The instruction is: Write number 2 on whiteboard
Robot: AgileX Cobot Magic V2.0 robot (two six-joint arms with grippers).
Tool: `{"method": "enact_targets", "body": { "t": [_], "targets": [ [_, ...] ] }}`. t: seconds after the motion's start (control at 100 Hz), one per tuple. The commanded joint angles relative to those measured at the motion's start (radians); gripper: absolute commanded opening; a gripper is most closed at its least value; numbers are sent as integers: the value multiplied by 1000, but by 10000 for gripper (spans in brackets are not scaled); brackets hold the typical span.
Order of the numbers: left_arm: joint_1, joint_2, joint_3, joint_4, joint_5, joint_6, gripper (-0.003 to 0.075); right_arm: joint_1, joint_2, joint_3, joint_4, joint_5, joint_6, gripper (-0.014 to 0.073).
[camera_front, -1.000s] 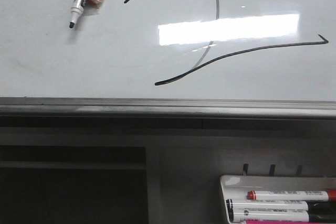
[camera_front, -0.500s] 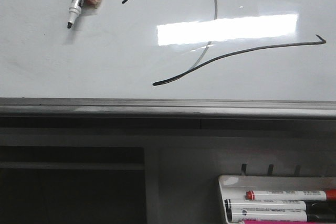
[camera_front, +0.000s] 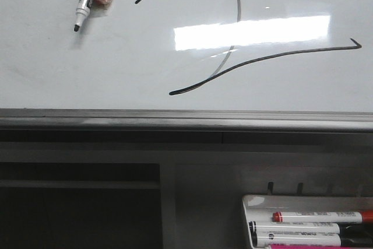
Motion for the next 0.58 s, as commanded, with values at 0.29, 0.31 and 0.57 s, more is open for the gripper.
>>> {"method": "enact_targets", "body": {
  "t": [0.29,0.31,0.57],
  "targets": [
    [1,-26,10,-14,-55,-8,-20,-61,-52,26,-36,-40,1,-71],
    [1,-26,10,-14,-55,-8,-20,-61,-52,26,-36,-40,1,-71],
    [1,-26,10,-14,-55,-8,-20,-61,-52,26,-36,-40,1,-71]
  ]
}}
